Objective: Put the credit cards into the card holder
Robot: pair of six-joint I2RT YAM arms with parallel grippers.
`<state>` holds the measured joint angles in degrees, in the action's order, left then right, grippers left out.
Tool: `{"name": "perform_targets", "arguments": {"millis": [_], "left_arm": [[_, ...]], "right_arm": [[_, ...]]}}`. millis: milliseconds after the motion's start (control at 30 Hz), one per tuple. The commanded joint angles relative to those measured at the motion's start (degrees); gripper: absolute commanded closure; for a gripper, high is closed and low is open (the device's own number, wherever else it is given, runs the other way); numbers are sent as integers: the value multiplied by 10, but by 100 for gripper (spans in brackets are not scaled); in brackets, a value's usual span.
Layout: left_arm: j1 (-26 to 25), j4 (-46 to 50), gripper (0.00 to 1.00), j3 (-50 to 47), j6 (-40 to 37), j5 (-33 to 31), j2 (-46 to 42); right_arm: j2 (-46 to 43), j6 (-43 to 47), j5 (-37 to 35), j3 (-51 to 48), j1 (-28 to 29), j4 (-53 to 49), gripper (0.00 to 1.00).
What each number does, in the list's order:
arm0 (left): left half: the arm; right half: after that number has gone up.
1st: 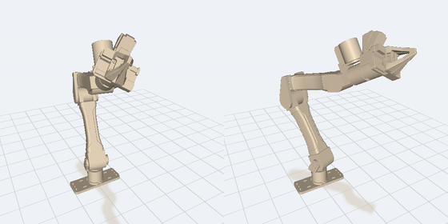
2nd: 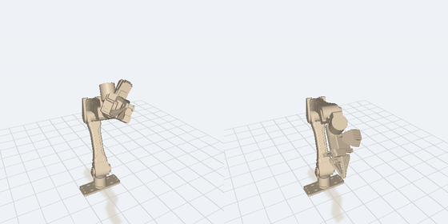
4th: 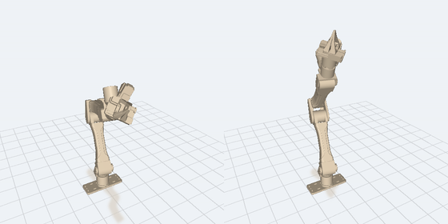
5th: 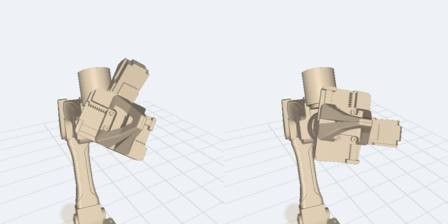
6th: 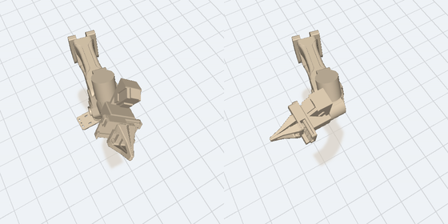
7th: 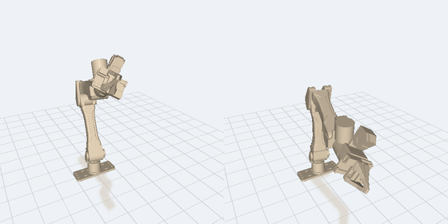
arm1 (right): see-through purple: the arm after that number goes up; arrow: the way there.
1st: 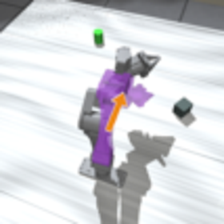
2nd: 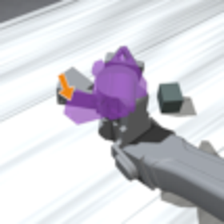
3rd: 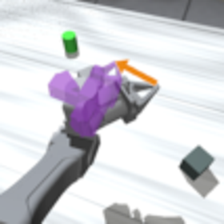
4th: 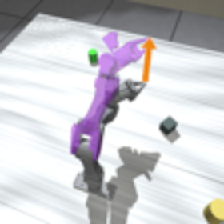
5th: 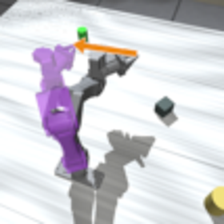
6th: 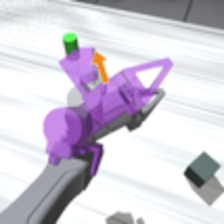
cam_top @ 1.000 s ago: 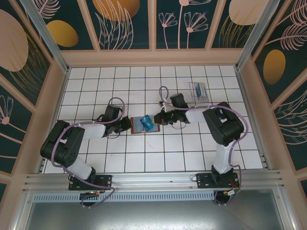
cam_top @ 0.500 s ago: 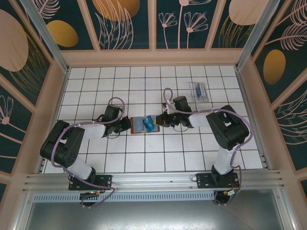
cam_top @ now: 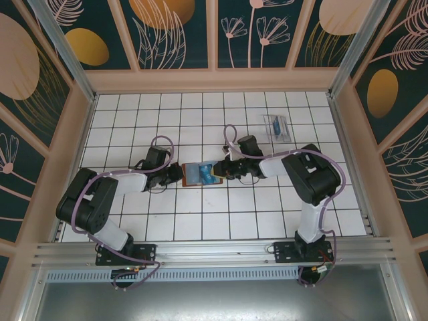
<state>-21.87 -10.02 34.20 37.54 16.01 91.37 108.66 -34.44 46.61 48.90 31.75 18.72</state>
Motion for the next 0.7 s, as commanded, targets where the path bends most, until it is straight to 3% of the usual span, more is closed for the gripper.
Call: {"name": "perform_targets", "arguments": {"millis": [0,167,367,667], "left_arm": [[0,31,91,-5,-9,-7,6],[0,33,91,-6,-12,-8,4],[0,36,91,-8,-16,-12,-12],[0,25,75,-22,-13,4,-91]], "right_arm": [[9,-3,17,15,7,12,73],[-3,15,-18,21,10,-24,66],[-30,45,-77,39,19,-94,64],[-22,56,-124,58,39,-131,61]]}}
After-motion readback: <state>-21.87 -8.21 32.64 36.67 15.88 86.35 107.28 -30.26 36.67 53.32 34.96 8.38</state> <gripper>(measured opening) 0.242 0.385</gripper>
